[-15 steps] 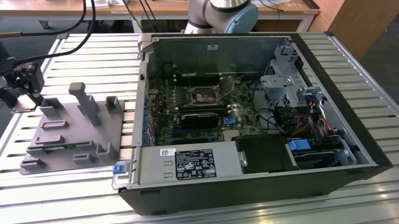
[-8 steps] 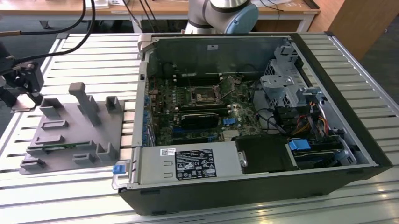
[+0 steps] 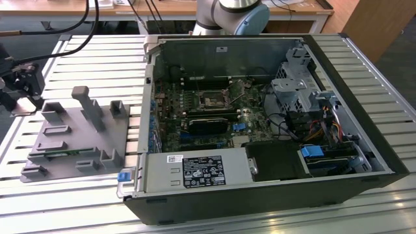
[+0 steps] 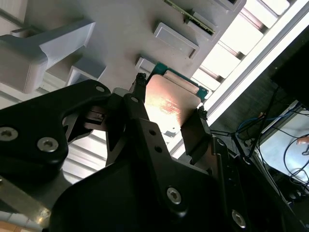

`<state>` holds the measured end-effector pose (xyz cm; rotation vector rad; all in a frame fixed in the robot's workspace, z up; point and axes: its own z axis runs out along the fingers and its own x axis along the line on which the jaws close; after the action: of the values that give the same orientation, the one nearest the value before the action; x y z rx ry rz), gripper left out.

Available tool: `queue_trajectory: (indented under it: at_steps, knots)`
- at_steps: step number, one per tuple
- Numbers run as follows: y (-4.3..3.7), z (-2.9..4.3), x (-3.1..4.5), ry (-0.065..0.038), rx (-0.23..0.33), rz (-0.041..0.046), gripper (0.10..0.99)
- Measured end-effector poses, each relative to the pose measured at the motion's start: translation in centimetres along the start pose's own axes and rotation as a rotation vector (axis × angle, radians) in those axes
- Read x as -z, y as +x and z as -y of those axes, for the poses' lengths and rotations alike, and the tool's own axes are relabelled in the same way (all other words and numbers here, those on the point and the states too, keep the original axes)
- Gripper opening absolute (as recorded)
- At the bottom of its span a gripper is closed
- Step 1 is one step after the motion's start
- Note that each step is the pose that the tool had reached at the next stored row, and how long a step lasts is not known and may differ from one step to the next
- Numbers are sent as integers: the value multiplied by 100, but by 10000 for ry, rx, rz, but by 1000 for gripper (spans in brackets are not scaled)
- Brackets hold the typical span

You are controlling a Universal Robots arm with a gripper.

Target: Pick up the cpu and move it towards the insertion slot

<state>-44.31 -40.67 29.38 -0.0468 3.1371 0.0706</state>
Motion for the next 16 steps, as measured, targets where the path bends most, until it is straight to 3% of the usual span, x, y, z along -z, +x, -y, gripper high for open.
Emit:
queue_trajectory:
  at_steps: [16]
  knots:
    - [0,-5,60,1,-1,-2,541]
